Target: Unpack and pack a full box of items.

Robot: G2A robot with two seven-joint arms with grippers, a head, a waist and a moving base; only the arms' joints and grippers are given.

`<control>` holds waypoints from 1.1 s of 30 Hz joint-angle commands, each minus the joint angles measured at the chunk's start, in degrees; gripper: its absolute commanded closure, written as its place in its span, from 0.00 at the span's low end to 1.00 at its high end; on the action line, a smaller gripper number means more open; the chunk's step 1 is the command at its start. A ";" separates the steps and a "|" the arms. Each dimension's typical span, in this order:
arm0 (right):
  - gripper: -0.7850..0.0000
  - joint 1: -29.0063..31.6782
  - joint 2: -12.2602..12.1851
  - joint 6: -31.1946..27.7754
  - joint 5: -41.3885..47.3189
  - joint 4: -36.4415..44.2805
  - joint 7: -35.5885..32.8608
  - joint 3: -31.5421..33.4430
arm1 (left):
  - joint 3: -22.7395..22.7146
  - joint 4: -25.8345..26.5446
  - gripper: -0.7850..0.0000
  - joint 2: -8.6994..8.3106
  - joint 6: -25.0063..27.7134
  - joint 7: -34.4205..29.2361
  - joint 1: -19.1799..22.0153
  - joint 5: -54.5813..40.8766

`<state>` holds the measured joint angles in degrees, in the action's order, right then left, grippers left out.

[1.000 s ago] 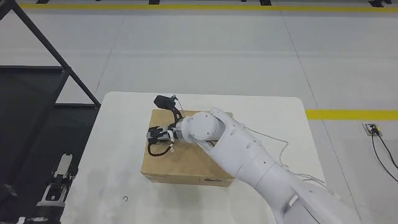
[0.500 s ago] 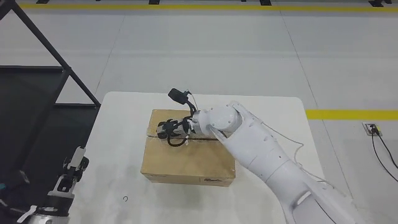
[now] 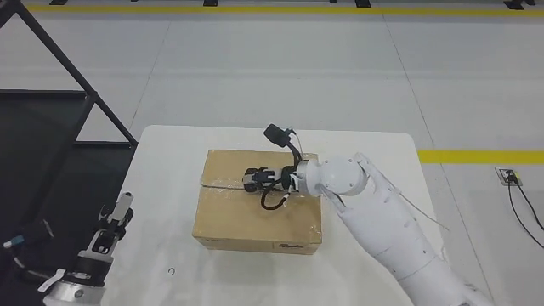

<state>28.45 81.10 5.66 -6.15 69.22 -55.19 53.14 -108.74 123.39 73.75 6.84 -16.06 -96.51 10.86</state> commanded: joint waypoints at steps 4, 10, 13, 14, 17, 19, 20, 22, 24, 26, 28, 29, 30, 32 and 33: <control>1.00 6.33 -2.51 4.79 -4.81 9.80 -2.44 5.38 | 1.38 0.04 0.00 -0.15 -0.74 -0.73 1.27 1.00; 1.00 9.26 -3.79 8.28 -9.01 12.96 -2.13 8.00 | 2.66 -0.14 0.00 -0.30 -1.34 -1.09 2.51 1.92; 1.00 8.88 -3.73 8.59 -9.53 11.69 -1.31 7.39 | 3.00 -0.45 0.00 -0.36 -1.65 -1.05 2.97 2.03; 1.00 8.54 -3.66 8.90 -9.75 11.22 -0.95 7.07 | 3.08 -0.51 0.00 -0.38 -1.72 -1.03 3.09 2.07; 1.00 7.71 -3.61 9.23 -9.52 9.81 -0.64 7.04 | 3.11 -0.66 0.00 -0.45 -1.80 -1.01 3.30 2.07; 1.00 7.59 -3.80 9.25 -9.47 9.35 -0.90 7.77 | 3.00 -0.74 0.00 -0.51 -1.85 -1.16 3.43 2.10; 1.00 7.69 -3.97 9.35 -9.47 9.35 -1.17 8.34 | 2.85 -0.79 0.00 -0.56 -2.07 -1.09 3.55 2.78; 1.00 8.34 -4.39 9.70 -9.38 9.89 -1.47 9.89 | 3.21 -0.92 0.00 -0.61 -2.30 -1.18 3.93 3.05; 1.00 9.39 -4.89 9.96 -9.50 10.68 -2.22 11.43 | 3.66 -1.07 0.00 -0.67 -2.41 -1.48 4.49 3.02; 1.00 10.60 -5.41 10.13 -9.76 11.64 -3.06 12.89 | 4.28 -1.24 0.00 -0.73 -2.60 -1.86 5.18 3.30; 1.00 12.17 -5.92 10.04 -9.72 13.19 -3.78 14.45 | 4.98 -1.48 0.00 -0.80 -2.92 -2.23 6.00 3.69; 1.00 13.08 -6.17 9.89 -9.43 14.18 -3.97 15.31 | 5.34 -1.61 0.00 -0.84 -3.11 -2.41 6.42 3.98; 1.00 14.01 -6.42 9.68 -9.19 15.24 -4.36 16.15 | 5.72 -1.74 0.00 -0.87 -3.28 -2.59 6.85 4.22; 1.00 15.90 -6.99 9.66 -9.53 17.43 -4.58 18.01 | 6.55 -1.94 0.00 -0.94 -3.55 -2.98 7.74 4.74; 1.00 16.84 -7.24 9.83 -9.68 18.48 -4.59 18.88 | 6.92 -2.08 0.00 -0.97 -3.69 -3.09 8.14 4.99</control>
<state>44.47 74.07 15.32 -15.63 86.79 -59.80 71.22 -102.15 121.42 72.81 3.27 -19.06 -88.71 15.62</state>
